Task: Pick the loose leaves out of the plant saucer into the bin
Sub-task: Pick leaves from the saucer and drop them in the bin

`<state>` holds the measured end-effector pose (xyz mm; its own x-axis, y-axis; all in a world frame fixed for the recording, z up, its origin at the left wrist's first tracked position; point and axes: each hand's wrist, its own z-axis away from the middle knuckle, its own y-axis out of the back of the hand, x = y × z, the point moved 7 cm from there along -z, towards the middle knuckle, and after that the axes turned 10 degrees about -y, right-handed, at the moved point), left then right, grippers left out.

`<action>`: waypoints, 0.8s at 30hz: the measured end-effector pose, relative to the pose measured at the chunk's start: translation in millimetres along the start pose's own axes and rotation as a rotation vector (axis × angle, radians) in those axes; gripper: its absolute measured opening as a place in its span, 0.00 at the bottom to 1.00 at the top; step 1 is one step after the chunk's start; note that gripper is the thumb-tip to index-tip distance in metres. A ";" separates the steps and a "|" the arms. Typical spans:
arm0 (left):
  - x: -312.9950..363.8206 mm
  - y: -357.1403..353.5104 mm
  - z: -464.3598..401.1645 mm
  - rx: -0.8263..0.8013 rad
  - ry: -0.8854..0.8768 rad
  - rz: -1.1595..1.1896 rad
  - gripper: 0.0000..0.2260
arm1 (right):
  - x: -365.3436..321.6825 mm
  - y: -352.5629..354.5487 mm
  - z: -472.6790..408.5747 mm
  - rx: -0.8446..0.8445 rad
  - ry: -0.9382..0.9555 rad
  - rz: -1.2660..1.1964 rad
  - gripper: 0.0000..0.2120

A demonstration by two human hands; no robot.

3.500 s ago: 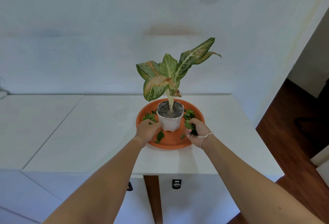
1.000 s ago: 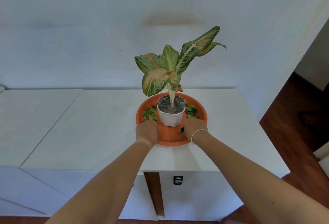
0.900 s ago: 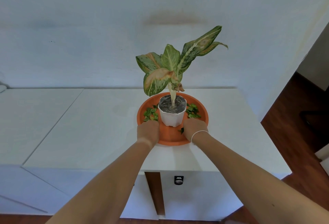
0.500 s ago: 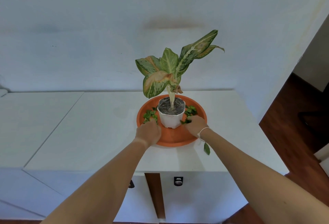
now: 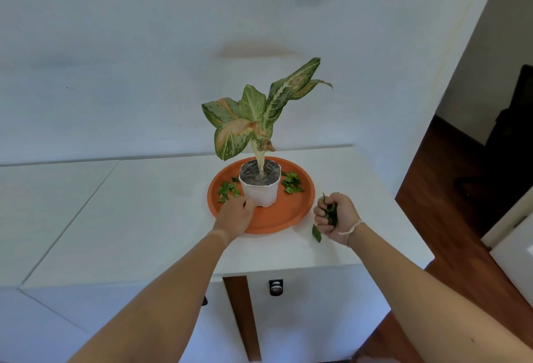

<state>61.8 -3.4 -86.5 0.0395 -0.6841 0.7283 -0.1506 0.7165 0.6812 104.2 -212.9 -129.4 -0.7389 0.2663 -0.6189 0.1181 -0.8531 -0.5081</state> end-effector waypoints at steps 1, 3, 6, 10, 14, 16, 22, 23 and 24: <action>2.0 -2.4 0.6 0.003 -0.001 0.045 0.19 | 2.0 5.8 2.1 0.008 0.007 -0.035 0.10; 4.8 -6.1 1.0 0.007 0.011 0.134 0.18 | 5.3 15.6 5.2 0.021 0.023 -0.088 0.10; 6.1 -12.0 1.9 -0.004 0.074 0.273 0.16 | 8.4 23.1 8.8 0.034 0.038 -0.117 0.07; 7.3 -20.5 3.6 -0.022 0.174 0.460 0.13 | 8.6 25.7 12.4 0.041 0.069 -0.142 0.10; 10.4 -26.7 5.4 -0.033 0.220 0.579 0.10 | 7.9 25.4 13.8 0.031 0.094 -0.129 0.11; 10.7 -27.1 6.0 -0.032 0.225 0.587 0.09 | 7.1 25.6 13.3 0.033 0.097 -0.119 0.12; 9.7 -24.5 8.0 -0.027 0.230 0.590 0.09 | 6.4 31.4 13.0 0.140 0.090 -0.042 0.20; 9.6 -24.3 8.3 -0.025 0.227 0.592 0.09 | 6.8 32.8 12.9 0.168 0.086 -0.003 0.19; 9.4 -24.0 8.4 -0.023 0.223 0.595 0.09 | 7.3 33.6 13.1 0.190 0.082 0.041 0.17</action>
<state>57.5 -28.2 -96.6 0.1611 -0.1249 0.9790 -0.1890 0.9697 0.1548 94.0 -245.5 -143.2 -0.6785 0.2588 -0.6875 0.0142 -0.9311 -0.3645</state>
